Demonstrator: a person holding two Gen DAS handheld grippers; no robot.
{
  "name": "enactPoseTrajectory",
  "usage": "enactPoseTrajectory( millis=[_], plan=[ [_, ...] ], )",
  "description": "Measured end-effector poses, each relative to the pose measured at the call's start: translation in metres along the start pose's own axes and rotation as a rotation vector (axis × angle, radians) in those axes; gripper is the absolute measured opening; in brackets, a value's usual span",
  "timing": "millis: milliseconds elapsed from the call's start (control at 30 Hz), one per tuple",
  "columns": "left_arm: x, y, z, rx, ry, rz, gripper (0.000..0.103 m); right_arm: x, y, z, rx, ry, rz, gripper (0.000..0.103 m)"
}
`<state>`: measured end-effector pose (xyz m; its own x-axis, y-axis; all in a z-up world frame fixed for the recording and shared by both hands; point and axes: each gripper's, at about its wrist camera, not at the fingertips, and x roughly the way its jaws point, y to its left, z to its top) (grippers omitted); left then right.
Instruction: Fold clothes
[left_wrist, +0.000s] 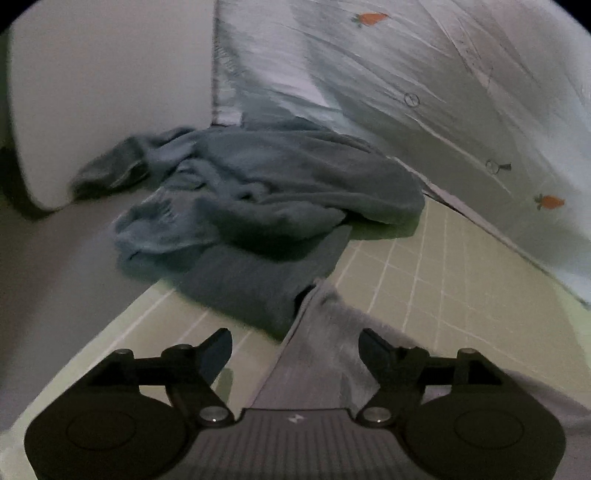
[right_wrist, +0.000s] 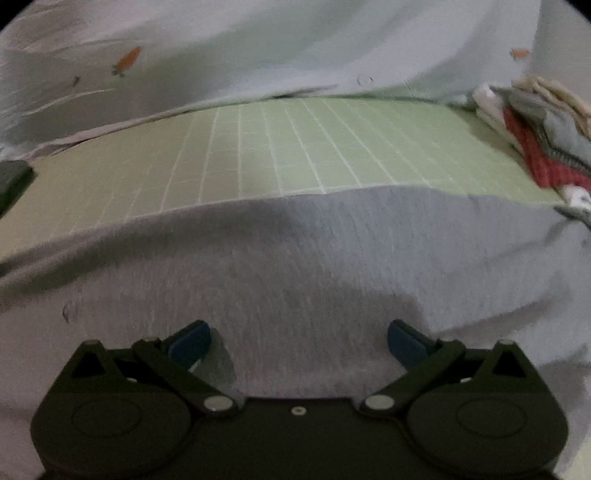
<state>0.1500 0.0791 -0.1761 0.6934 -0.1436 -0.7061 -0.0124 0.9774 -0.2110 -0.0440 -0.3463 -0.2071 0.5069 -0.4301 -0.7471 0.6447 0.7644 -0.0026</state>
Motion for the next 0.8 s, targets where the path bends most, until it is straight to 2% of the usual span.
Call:
enactPoseTrajectory(
  millis=[100,233,300,400,533,600,633,667,700,733,800],
  plan=[
    [-0.017,0.018,-0.015,-0.064,0.038,0.01,0.084,-0.005,0.001,-0.01,-0.003,-0.05,0.006,0.103],
    [-0.031,0.036,-0.04,-0.126,0.106,0.029,0.085,-0.008,0.003,-0.022,-0.002,-0.124,0.009,0.103],
    [-0.036,0.038,-0.052,-0.127,0.119,0.017,0.085,-0.011,0.003,-0.025,-0.002,-0.143,0.01,0.103],
    [-0.036,0.03,-0.061,-0.069,0.114,0.014,0.093,-0.012,0.002,-0.025,-0.001,-0.15,0.011,0.103],
    [-0.032,0.013,-0.069,0.013,0.091,0.055,0.093,-0.012,0.003,-0.025,-0.002,-0.151,0.01,0.103],
    [-0.032,0.004,-0.073,0.048,0.071,0.072,0.083,-0.011,0.003,-0.025,-0.001,-0.151,0.01,0.103],
    [-0.032,-0.001,-0.073,0.067,0.063,0.091,0.068,-0.011,0.003,-0.025,-0.001,-0.151,0.01,0.103],
    [-0.032,-0.005,-0.074,0.085,0.056,0.112,0.057,-0.011,0.003,-0.025,-0.001,-0.151,0.01,0.103],
    [-0.032,-0.008,-0.072,0.09,0.061,0.089,0.036,-0.011,0.003,-0.025,-0.001,-0.151,0.01,0.103],
    [-0.032,-0.01,-0.069,0.092,0.068,0.061,0.011,-0.011,0.003,-0.025,-0.001,-0.151,0.01,0.103],
    [-0.027,-0.013,-0.062,0.04,0.095,0.024,0.01,-0.011,0.003,-0.025,-0.001,-0.15,0.011,0.103]
  ],
)
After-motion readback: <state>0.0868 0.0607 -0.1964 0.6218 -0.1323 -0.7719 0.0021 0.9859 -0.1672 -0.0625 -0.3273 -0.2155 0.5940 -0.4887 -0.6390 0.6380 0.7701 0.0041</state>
